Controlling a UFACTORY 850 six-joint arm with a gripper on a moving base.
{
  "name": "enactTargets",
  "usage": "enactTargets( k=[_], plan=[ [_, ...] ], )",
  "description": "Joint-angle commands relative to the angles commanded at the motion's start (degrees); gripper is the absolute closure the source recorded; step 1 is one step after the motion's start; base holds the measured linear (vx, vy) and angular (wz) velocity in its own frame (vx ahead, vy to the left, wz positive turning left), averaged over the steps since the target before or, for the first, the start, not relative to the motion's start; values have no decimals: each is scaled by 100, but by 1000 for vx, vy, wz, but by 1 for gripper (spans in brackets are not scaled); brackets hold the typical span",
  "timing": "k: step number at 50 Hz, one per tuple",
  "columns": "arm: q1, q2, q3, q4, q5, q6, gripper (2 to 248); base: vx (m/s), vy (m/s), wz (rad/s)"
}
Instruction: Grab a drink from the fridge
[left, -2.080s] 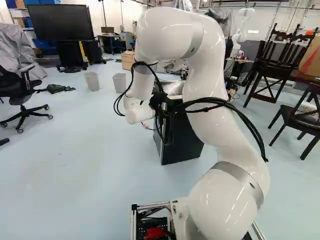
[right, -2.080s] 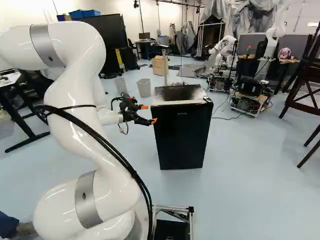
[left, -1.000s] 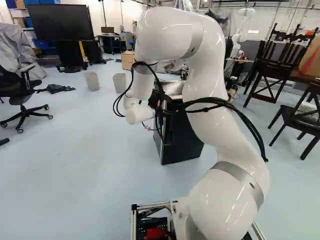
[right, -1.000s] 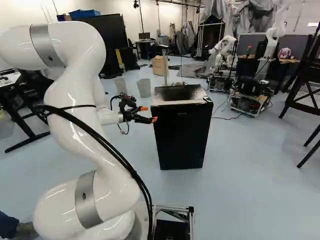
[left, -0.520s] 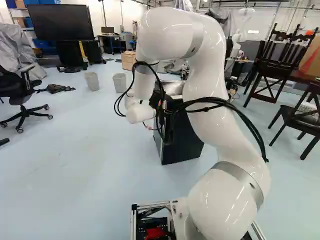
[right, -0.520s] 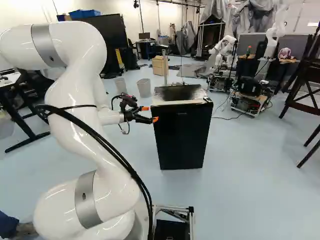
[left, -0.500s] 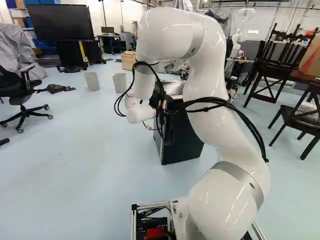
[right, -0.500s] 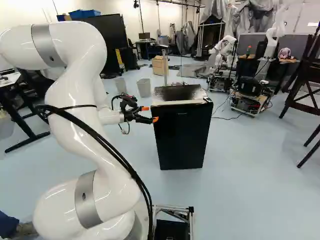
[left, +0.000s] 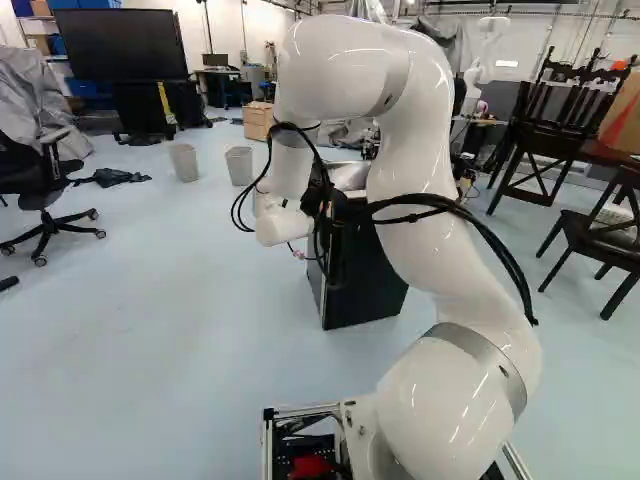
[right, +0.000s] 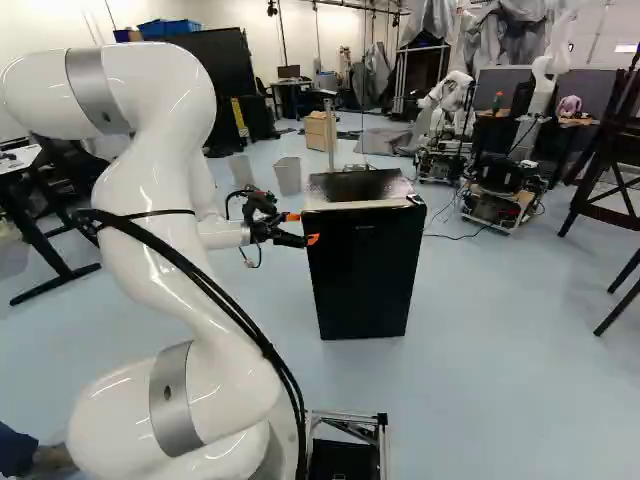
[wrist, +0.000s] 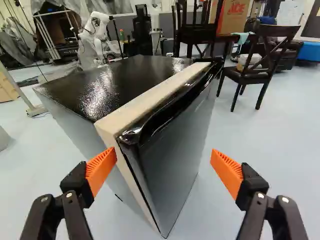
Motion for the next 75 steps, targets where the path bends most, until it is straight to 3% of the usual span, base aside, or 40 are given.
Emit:
enactTargets(
  k=[26, 75],
  plan=[
    [-103, 32, 56, 0, 0, 0, 3, 0, 0, 0],
    [-41, 159, 279, 250, 0, 0, 3, 0, 0, 0]
  ],
)
